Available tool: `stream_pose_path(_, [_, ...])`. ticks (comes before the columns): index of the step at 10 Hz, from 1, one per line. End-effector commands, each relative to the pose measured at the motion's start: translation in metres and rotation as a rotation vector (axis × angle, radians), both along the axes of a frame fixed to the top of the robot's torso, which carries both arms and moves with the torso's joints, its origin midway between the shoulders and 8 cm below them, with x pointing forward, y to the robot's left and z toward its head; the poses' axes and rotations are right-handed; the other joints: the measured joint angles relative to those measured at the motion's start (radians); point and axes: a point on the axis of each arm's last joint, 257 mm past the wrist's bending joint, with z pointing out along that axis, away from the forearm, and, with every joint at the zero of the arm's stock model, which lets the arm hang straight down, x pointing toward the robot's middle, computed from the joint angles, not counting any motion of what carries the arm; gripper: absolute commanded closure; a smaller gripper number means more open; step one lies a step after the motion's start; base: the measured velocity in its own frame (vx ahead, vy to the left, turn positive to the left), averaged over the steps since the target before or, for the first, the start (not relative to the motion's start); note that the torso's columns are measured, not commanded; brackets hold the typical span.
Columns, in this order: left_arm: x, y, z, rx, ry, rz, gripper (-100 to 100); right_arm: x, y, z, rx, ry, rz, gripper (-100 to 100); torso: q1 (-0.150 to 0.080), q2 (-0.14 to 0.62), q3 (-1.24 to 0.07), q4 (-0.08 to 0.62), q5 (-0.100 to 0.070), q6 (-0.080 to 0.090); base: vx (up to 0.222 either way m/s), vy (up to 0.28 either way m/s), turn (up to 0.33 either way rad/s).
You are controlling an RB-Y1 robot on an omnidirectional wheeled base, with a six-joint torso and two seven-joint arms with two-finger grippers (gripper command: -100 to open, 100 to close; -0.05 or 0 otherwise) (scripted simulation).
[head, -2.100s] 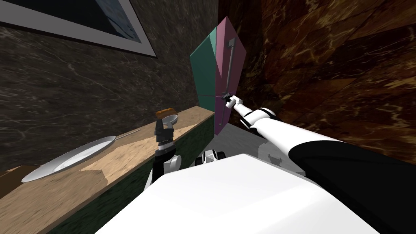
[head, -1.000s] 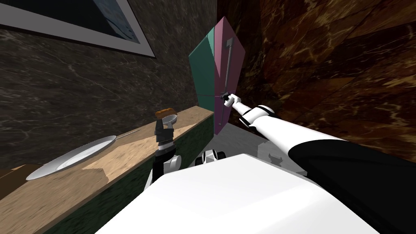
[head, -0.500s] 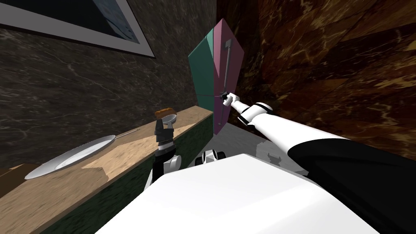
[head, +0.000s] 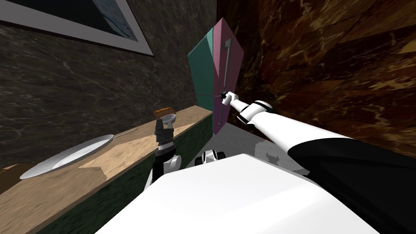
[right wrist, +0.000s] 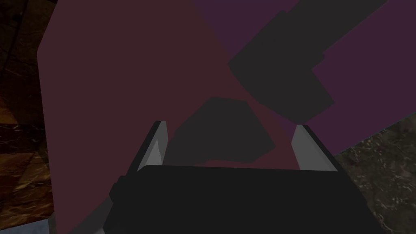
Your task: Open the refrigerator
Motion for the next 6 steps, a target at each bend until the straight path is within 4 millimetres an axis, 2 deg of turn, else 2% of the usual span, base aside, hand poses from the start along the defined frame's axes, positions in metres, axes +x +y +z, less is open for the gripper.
stream_pose_path(1, [0.0, 0.0, 0.0, 0.0, 0.0, 0.0, 0, 0.0, 0.0, 0.009, -0.065, 0.022, -0.027, -100, -0.001, 0.002, 0.001, -0.002, -0.002, 0.0, -0.026, -0.027, -0.021])
stream_pose_path(2, [0.0, 0.0, 0.0, 0.0, 0.0, 0.0, 0, 0.0, 0.001, 0.007, -0.051, 0.016, -0.02, -100, 0.0, 0.002, 0.002, -0.005, -0.003, 0.0, -0.012, -0.01, -0.003])
stream_pose_path(3, [0.0, 0.0, 0.0, 0.0, 0.0, 0.0, 0, -0.006, -0.024, 0.017, -0.022, -0.036, -0.014, -100, 0.001, 0.002, 0.001, -0.006, -0.003, -0.001, 0.146, 0.082, -0.272])
stream_pose_path(4, [0.0, 0.0, 0.0, 0.0, 0.0, 0.0, 0, -0.004, -0.029, 0.006, 0.016, -0.035, -0.003, -100, 0.002, -0.008, -0.004, -0.006, -0.002, 0.004, 0.186, 0.178, -0.241])
stream_pose_path(5, [0.0, 0.0, 0.0, 0.0, 0.0, 0.0, 0, -0.007, -0.044, -0.012, 0.014, -0.01, -0.023, -100, -0.002, -0.014, -0.01, -0.003, -0.002, 0.004, 0.141, 0.147, -0.07])
stream_pose_path(6, [0.0, 0.0, 0.0, 0.0, 0.0, 0.0, 0, -0.01, -0.043, -0.002, -0.003, -0.034, -0.003, -100, -0.006, -0.013, -0.009, -0.006, -0.004, -0.001, 0.058, 0.07, 0.008])
